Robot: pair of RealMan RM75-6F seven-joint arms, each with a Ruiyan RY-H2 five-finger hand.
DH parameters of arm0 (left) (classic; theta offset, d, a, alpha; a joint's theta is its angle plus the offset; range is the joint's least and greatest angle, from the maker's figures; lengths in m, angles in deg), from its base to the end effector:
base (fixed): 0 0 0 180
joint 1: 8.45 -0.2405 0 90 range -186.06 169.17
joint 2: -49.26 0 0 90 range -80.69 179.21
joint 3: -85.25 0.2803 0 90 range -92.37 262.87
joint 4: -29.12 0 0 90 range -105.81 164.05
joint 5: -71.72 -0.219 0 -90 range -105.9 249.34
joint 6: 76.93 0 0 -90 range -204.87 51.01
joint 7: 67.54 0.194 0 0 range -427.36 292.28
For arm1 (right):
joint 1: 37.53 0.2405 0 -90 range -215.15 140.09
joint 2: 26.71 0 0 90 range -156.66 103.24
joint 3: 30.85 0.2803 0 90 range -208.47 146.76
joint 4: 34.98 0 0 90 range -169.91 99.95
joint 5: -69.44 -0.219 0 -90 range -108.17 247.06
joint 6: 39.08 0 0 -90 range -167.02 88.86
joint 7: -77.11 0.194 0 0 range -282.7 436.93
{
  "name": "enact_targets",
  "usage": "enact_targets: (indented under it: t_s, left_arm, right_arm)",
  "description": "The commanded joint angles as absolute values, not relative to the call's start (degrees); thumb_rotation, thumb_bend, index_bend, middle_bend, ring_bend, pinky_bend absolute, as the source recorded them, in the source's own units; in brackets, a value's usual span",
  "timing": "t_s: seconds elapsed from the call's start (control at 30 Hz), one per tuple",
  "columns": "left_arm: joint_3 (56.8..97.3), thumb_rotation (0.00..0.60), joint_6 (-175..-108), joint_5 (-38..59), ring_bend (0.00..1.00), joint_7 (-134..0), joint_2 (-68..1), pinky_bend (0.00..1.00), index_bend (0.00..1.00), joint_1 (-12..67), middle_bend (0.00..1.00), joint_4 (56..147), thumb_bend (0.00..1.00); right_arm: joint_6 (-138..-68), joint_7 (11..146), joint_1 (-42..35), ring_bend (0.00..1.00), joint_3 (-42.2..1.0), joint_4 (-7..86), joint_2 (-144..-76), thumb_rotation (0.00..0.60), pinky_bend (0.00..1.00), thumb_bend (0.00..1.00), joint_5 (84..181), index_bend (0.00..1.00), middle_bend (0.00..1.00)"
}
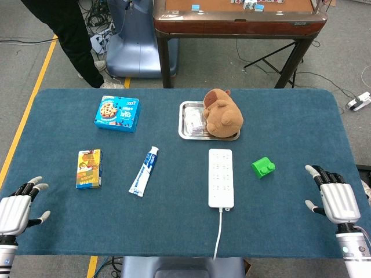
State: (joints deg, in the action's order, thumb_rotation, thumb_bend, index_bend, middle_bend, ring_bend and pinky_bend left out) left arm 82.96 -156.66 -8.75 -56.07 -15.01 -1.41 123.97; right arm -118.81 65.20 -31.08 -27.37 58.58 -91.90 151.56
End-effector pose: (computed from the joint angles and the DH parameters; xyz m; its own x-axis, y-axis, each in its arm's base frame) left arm -0.3420 0.2420 0.1435 0.5197 0.1032 0.8481 0.8508 0.0276 -0.5247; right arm -0.3405 -0.2440 0.1421 0.5342 -0.0822 0.8414 -0.8437 0.0115 0.5368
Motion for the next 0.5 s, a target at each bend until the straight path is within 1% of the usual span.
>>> enact_targets:
  t_s: [0.03, 0.1, 0.2, 0.3, 0.4, 0.43, 0.47, 0.5]
  left_arm:
    - [83.05, 0.6, -156.51, -8.9, 0.24, -55.87, -15.11, 0.44, 0.36, -1.27, 0.19, 123.99, 0.2]
    - [83.2, 0.6, -156.37, -9.06, 0.24, -55.61, -15.26, 0.44, 0.36, -1.18, 0.2, 123.99, 0.2]
    - [83.36, 0.6, -156.2, -9.11, 0.25, -55.31, -15.3, 0.44, 0.36, -1.1, 0.2, 124.07, 0.2]
    - [83.4, 0.6, -156.57, -9.23, 0.25, -55.44, -15.34, 0.44, 0.36, -1.25, 0.2, 124.02, 0.2]
    - [83.53, 0.6, -156.99, -9.47, 0.25, -55.73, -15.21, 0.45, 0.36, -1.49, 0.2, 124.05, 0.2]
    - [83.62, 0.6, -157.12, -9.56, 0.25, -55.81, -15.2, 0.45, 0.36, -1.59, 0.2, 123.97, 0.2]
    - [83.71, 0.6, -157.12, -9.56, 0.25, -55.75, -15.1, 0.45, 0.36, -1.64, 0.2, 124.03, 0.2]
    - [83.73, 0.6, -157.18, -9.56, 0.25, -55.76, -15.03, 0.45, 0.36, -1.69, 0.2, 124.14, 0.2]
  right_arm:
    - [-119.01, 65.29, -31.21, 0.23, -27.48, 58.56, -91.92, 0.6, 0.25, 0.05, 151.68, 0.16, 0.18]
    - [-118.98, 65.37, -31.18, 0.23, -27.57, 58.4, -92.12, 0.6, 0.28, 0.05, 151.78, 0.16, 0.18]
    - [-118.5, 65.43, -30.77, 0.23, -27.82, 57.91, -92.45, 0.6, 0.38, 0.06, 152.43, 0.17, 0.2]
    - [-118.74, 65.27, -30.26, 0.27, -28.06, 57.07, -93.14, 0.6, 0.48, 0.07, 154.14, 0.18, 0.26]
    - [-119.51, 65.31, -29.62, 0.38, -28.5, 56.11, -94.08, 0.6, 0.61, 0.13, 157.12, 0.19, 0.34]
    - [-119.63, 65.37, -29.2, 0.44, -28.73, 55.96, -94.26, 0.6, 0.67, 0.17, 158.49, 0.2, 0.38]
    - [-119.67, 65.3, -28.83, 0.47, -28.88, 55.99, -94.27, 0.6, 0.7, 0.2, 159.58, 0.21, 0.41]
    - [-119.69, 64.99, -28.43, 0.53, -28.98, 56.17, -94.26, 0.6, 0.75, 0.25, 160.59, 0.22, 0.46]
